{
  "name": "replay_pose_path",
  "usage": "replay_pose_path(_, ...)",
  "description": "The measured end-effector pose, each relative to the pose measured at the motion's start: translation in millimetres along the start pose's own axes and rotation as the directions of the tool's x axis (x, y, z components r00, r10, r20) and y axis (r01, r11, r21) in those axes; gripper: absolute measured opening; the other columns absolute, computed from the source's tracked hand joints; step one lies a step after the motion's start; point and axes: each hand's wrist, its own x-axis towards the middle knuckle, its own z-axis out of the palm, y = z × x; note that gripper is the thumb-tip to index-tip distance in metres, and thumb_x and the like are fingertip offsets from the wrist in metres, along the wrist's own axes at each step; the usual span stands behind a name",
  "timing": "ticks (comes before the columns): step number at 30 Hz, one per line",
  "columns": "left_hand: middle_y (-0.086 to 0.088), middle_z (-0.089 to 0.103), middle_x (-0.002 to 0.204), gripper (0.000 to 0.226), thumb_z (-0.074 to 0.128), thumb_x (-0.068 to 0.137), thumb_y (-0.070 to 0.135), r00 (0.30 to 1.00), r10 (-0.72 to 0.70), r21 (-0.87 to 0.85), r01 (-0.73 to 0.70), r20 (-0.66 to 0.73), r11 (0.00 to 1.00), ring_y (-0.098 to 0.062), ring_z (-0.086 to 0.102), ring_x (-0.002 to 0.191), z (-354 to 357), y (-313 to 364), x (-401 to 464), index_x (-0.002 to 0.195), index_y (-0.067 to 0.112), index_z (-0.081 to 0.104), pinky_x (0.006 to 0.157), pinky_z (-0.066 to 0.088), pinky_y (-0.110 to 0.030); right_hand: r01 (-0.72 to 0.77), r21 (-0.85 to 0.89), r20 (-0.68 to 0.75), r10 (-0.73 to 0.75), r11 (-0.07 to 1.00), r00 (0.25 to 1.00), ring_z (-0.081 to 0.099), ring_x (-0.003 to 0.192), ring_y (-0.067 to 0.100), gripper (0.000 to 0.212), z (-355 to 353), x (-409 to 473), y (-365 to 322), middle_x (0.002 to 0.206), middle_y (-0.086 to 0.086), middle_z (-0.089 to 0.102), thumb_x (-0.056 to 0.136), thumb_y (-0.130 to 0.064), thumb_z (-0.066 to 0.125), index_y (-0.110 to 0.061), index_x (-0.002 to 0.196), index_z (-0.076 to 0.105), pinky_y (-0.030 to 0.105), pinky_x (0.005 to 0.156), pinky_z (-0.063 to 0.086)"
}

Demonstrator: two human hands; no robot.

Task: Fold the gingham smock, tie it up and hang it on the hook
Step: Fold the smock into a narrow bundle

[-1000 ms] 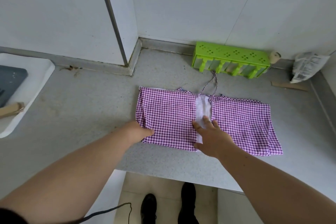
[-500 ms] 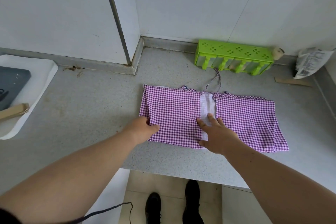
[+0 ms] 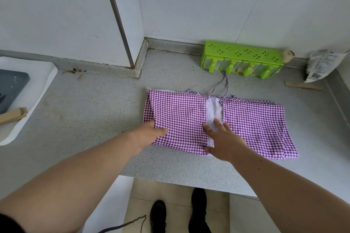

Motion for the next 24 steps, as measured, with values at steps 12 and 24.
replay_pose_path(12, -0.005, 0.058, 0.149, 0.053, 0.064, 0.104, 0.039, 0.994, -0.058, 0.103, 0.068, -0.097, 0.992, -0.028, 0.055, 0.136, -1, -1, -1, 0.152, 0.019, 0.053, 0.112, 0.041, -0.038, 0.008, 0.005, -0.011, -0.008, 1.0, 1.0, -0.012, 0.159, 0.036, 0.094, 1, -1, 0, 0.172, -0.003, -0.022, 0.094, -0.071, 0.052, -0.052, 0.159, -0.013, 0.067, 0.116, 0.034)
replay_pose_path(24, -0.011, 0.055, 0.153, 0.097, 0.079, 0.081, 0.067, 0.916, -0.233, -0.011, 0.242, -0.327, 0.97, -0.036, 0.056, 0.135, 7, -8, 0, 0.156, 0.017, 0.044, 0.113, 0.048, -0.05, 0.006, 0.02, -0.018, -0.005, 1.0, 1.0, -0.013, 0.159, 0.036, 0.094, 3, -2, -1, 0.171, -0.005, -0.024, 0.095, -0.069, 0.053, -0.053, 0.157, -0.016, 0.066, 0.114, 0.036)
